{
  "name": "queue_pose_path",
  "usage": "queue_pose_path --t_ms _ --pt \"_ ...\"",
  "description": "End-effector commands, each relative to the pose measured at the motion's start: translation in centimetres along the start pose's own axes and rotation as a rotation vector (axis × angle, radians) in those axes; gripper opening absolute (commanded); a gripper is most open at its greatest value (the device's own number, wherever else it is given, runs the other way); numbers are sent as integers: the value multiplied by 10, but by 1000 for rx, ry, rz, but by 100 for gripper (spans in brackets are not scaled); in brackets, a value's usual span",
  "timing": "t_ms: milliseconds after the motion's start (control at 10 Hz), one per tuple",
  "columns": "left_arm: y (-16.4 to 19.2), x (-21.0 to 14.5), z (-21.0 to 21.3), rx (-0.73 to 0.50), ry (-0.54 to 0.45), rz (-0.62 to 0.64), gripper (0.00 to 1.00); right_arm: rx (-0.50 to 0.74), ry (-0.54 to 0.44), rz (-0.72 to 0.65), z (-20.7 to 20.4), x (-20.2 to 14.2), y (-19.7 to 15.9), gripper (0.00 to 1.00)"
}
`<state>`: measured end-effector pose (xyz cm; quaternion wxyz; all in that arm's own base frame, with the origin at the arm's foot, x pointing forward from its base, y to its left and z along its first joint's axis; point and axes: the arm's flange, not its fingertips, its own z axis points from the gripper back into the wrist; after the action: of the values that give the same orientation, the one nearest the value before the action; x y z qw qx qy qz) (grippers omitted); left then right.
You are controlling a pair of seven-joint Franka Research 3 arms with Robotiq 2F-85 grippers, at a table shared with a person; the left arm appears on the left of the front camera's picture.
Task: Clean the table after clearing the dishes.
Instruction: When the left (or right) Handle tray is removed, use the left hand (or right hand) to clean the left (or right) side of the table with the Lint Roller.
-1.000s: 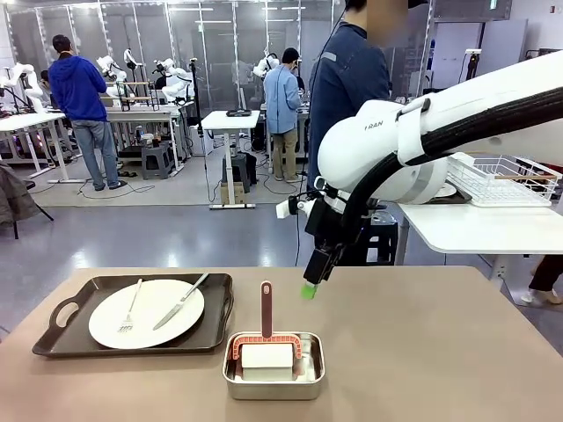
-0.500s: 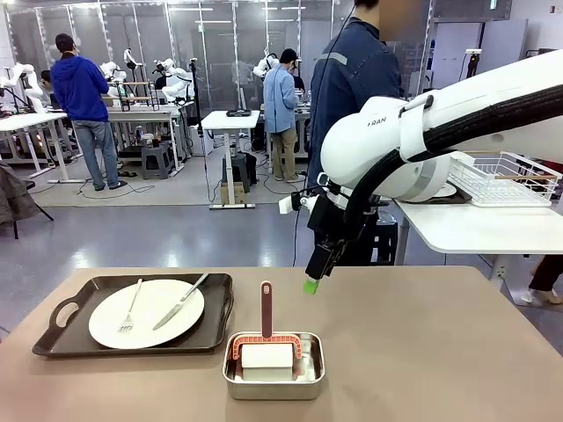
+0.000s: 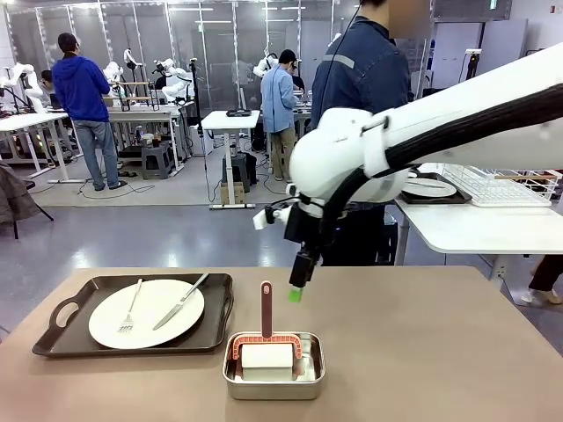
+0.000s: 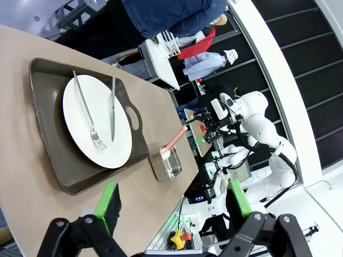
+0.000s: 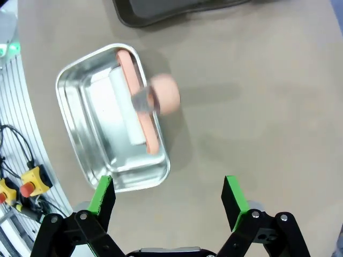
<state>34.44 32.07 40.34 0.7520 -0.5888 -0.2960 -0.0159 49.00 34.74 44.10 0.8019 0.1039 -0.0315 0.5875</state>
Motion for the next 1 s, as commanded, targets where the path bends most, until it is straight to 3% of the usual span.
queue_pose_path --t_ms 0,600,900 --pt "-2 -1 2 -12 -3 0 100 13 66 80 -5 40 -14 100" --pt "-2 -1 2 -12 -3 0 100 84 127 183 -25 79 -12 100" --pt "-2 -1 2 -12 -3 0 100 117 203 233 -36 94 -13 100"
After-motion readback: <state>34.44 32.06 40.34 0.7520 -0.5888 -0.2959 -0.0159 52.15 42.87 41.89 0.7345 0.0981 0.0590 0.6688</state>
